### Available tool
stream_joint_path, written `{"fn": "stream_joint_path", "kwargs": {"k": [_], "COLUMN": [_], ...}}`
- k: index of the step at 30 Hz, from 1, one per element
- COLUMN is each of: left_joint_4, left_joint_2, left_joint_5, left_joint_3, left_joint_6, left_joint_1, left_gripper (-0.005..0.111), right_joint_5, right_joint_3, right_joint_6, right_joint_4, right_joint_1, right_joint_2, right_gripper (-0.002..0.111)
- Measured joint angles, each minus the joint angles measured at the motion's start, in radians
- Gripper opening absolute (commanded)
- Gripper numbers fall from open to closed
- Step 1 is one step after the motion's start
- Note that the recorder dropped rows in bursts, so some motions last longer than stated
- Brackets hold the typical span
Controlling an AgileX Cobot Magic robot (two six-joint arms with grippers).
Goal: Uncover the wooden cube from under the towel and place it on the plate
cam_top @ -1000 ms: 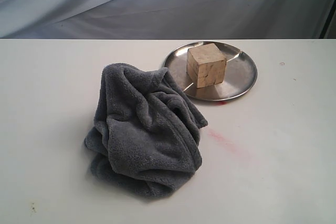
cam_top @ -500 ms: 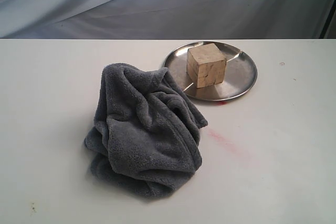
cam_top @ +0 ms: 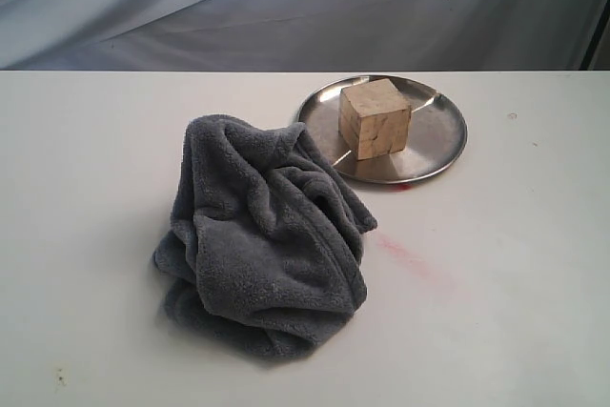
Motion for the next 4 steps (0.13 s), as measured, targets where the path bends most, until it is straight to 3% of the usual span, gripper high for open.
{"fn": "stream_joint_path", "kwargs": {"k": [4], "left_joint_4": [0.000], "left_joint_2": [0.000], "left_joint_5": [0.000], "left_joint_3": [0.000], "left_joint_6": [0.000], "left_joint_1": [0.000], "left_gripper": [0.001], "right_joint_5": [0.000], "right_joint_3": [0.000], "right_joint_6": [0.000], "right_joint_4": [0.000], "right_joint_1": [0.000], "right_joint_2": [0.000], "right_gripper": [0.000]}}
